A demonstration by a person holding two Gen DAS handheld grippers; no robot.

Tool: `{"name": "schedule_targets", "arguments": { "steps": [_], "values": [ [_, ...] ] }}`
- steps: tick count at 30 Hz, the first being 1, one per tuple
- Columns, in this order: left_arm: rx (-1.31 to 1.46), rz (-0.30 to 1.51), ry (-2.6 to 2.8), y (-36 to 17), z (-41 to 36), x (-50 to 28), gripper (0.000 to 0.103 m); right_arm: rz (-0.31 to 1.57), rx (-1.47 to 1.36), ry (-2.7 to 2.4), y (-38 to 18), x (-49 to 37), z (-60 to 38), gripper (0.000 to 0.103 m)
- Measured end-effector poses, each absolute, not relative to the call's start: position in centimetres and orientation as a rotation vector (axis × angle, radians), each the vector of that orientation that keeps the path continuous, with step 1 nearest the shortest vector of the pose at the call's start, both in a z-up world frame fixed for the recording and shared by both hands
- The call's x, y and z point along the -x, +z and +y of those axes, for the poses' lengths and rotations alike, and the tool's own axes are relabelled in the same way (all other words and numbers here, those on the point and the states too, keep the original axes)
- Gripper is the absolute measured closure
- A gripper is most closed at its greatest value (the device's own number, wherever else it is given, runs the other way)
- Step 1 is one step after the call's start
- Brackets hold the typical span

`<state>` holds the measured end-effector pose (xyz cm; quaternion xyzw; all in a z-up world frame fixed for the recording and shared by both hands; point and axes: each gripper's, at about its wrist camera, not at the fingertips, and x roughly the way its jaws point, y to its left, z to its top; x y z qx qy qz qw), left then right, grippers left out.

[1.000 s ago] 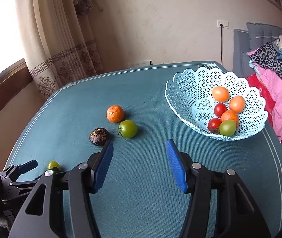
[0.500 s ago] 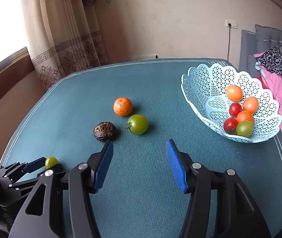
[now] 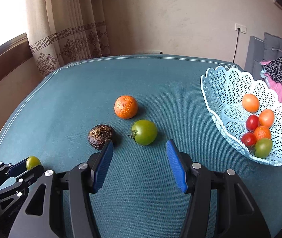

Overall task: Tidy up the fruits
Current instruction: 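Grasp the large green tomato with the right gripper while the left holds its tomato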

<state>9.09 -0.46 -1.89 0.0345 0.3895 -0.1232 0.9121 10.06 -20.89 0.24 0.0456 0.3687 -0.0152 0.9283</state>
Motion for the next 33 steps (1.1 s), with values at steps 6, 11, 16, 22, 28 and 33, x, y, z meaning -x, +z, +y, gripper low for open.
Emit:
{"name": "schedule_targets", "arguments": {
  "steps": [6,11,16,22,28,33],
  "values": [
    [-0.063,0.794,-0.253,-1.9,-0.2,-9.1,0.073,0.781,-0.070,-0.048,-0.9,-12.3,-20.9,0.047],
    [-0.052,0.796,-0.255,-2.1,-0.1,-9.2,0.073,0.796,-0.061,-0.061,-1.6,-13.6,-20.8,0.051],
    [-0.051,0.798,-0.257,-2.2,-0.1,-9.2,0.073,0.824,-0.072,-0.060,-2.1,-14.7,-20.9,0.061],
    [-0.045,0.799,-0.258,-2.3,0.0,-9.3,0.073,0.832,-0.078,-0.058,-2.3,-14.9,-20.8,0.067],
    [-0.043,0.797,-0.256,-2.3,0.0,-9.3,0.073,0.832,-0.082,-0.044,-2.2,-13.8,-20.5,0.067],
    [-0.042,0.792,-0.254,-2.2,0.1,-9.2,0.073,0.827,-0.085,-0.040,-2.0,-12.6,-20.4,0.067]
  ]
}}
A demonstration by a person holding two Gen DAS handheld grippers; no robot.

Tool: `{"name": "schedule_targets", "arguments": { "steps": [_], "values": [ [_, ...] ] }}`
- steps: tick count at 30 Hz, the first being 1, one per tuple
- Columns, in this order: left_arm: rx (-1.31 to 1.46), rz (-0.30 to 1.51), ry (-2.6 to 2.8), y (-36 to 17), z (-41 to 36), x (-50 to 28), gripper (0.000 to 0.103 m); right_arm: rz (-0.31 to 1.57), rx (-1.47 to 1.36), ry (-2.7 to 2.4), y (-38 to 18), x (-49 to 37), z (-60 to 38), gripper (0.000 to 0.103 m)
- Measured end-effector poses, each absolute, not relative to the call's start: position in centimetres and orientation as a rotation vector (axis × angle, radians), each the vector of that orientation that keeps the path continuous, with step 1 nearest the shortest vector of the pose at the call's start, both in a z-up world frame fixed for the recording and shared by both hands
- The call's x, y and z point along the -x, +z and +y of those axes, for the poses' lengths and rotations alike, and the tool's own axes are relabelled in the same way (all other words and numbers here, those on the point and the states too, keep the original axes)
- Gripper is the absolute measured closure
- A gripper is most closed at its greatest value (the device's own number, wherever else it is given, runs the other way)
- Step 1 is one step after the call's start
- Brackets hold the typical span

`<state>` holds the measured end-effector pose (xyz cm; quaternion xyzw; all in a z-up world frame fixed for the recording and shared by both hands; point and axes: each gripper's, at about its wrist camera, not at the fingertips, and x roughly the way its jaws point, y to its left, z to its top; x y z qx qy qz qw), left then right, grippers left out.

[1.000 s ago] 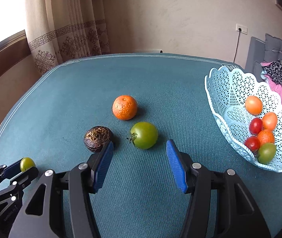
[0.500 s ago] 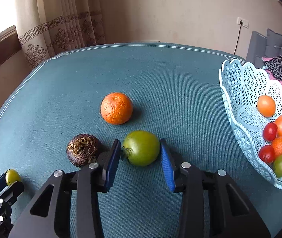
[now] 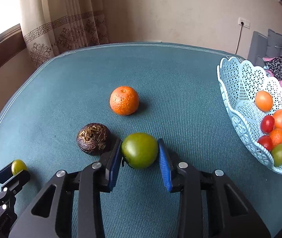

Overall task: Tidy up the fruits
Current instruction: 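Grasp the large green tomato with the right gripper while the left holds its tomato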

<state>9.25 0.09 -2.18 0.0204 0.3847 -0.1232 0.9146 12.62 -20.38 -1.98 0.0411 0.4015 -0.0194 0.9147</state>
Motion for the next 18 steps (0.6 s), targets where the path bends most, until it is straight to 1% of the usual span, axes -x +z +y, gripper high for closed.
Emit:
{"name": "schedule_targets", "arguments": {
  "steps": [7,18],
  "values": [
    [-0.042,0.791,-0.249,-2.2,0.0,-9.2,0.073,0.812,-0.103,-0.039,-1.1,-11.2,-20.5,0.067],
    [-0.062,0.765,-0.237,-1.4,-0.7,-8.1,0.073,0.752,-0.123,-0.007,1.7,-8.7,-20.0,0.067]
  ]
}}
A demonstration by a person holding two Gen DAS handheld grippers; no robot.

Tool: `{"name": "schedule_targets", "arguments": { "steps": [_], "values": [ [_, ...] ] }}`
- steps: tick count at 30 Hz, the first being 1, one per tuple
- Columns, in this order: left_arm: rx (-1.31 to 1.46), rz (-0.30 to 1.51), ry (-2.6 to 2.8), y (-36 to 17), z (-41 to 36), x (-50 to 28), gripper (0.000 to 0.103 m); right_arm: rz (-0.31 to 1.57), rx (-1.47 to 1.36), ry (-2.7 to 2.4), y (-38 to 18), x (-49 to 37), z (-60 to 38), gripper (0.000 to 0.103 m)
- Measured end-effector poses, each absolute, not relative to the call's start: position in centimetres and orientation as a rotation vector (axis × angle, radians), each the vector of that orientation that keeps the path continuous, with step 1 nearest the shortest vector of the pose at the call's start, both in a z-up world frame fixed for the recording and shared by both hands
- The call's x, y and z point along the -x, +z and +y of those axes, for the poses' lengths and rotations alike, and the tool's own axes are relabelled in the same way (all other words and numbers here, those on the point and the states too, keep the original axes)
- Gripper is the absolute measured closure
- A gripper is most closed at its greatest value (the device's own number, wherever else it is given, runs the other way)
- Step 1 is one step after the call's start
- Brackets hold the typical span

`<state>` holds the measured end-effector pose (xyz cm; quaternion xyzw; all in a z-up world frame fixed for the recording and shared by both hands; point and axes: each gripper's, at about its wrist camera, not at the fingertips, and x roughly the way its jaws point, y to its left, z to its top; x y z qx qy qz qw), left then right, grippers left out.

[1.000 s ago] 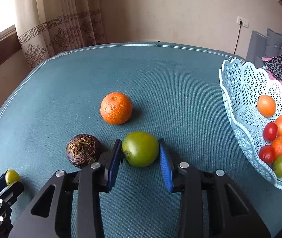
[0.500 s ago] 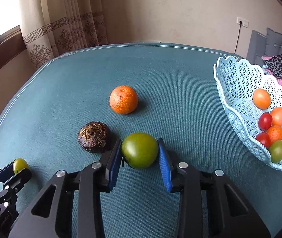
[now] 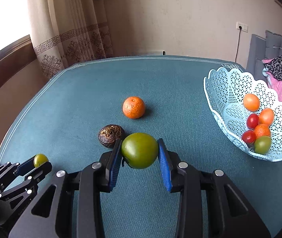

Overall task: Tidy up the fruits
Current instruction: 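Grasp the large green tomato with the right gripper while the left holds its tomato, then carry both green tomatoes over the basket and open the right gripper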

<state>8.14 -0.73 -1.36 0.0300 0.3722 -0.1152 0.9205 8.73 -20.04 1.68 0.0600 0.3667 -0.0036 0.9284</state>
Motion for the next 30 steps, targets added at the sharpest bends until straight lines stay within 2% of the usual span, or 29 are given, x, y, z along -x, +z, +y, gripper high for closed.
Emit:
{"name": "schedule_targets", "arguments": {
  "steps": [30],
  "values": [
    [-0.135,0.710,-0.333,2.5,-6.1,-6.2,0.073,0.641,-0.248,-0.059,4.8,-3.2,-26.1,0.067]
  ]
}}
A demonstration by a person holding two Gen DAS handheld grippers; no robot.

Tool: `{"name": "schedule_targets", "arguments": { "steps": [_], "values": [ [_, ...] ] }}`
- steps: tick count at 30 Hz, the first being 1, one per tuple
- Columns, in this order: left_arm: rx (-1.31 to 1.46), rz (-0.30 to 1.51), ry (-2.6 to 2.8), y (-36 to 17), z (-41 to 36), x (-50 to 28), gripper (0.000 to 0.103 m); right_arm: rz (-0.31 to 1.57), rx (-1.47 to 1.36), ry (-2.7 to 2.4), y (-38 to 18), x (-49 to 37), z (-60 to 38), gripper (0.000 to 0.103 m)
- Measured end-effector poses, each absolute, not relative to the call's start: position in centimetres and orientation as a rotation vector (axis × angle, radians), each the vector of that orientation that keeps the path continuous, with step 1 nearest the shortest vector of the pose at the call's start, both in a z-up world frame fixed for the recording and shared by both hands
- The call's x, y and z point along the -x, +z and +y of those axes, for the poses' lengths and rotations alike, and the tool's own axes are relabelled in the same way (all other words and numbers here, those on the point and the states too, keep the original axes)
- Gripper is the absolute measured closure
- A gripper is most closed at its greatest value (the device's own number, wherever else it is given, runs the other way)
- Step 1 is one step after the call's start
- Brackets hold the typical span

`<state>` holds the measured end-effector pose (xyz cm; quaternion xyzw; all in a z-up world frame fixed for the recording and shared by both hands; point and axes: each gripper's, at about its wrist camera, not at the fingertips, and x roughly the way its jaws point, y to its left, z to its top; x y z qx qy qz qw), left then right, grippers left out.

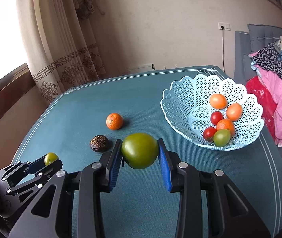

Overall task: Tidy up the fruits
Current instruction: 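Carry both green tomatoes over the basket and open the right gripper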

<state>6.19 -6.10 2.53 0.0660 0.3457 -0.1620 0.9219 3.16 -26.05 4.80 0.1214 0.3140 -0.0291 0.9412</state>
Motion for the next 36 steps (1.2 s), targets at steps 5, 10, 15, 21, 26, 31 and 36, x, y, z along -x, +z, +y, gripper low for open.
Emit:
{"name": "schedule_targets", "arguments": {
  "steps": [5,10,15,21,26,31,36],
  "values": [
    [-0.136,0.712,-0.359,3.1,-7.5,-6.4,0.073,0.622,-0.272,-0.084,5.0,-2.5,-28.1,0.067],
    [-0.144,0.704,-0.384,3.7,-9.1,-6.5,0.073,0.606,-0.296,-0.111,5.1,-1.9,-29.9,0.067],
    [-0.155,0.685,-0.418,4.5,-11.1,-6.8,0.073,0.587,-0.310,-0.133,5.3,-1.4,-31.4,0.067],
    [-0.173,0.660,-0.463,5.6,-13.7,-7.2,0.073,0.566,-0.326,-0.171,5.6,-0.8,-33.5,0.067],
    [-0.185,0.644,-0.493,6.2,-15.7,-7.4,0.073,0.556,-0.337,-0.200,5.6,-0.6,-35.0,0.067],
    [-0.199,0.634,-0.527,6.4,-17.8,-7.7,0.073,0.549,-0.342,-0.221,5.5,-0.7,-36.1,0.067],
    [-0.214,0.620,-0.559,6.6,-20.0,-8.2,0.073,0.546,-0.346,-0.249,5.3,-1.0,-37.4,0.067]
  ]
}}
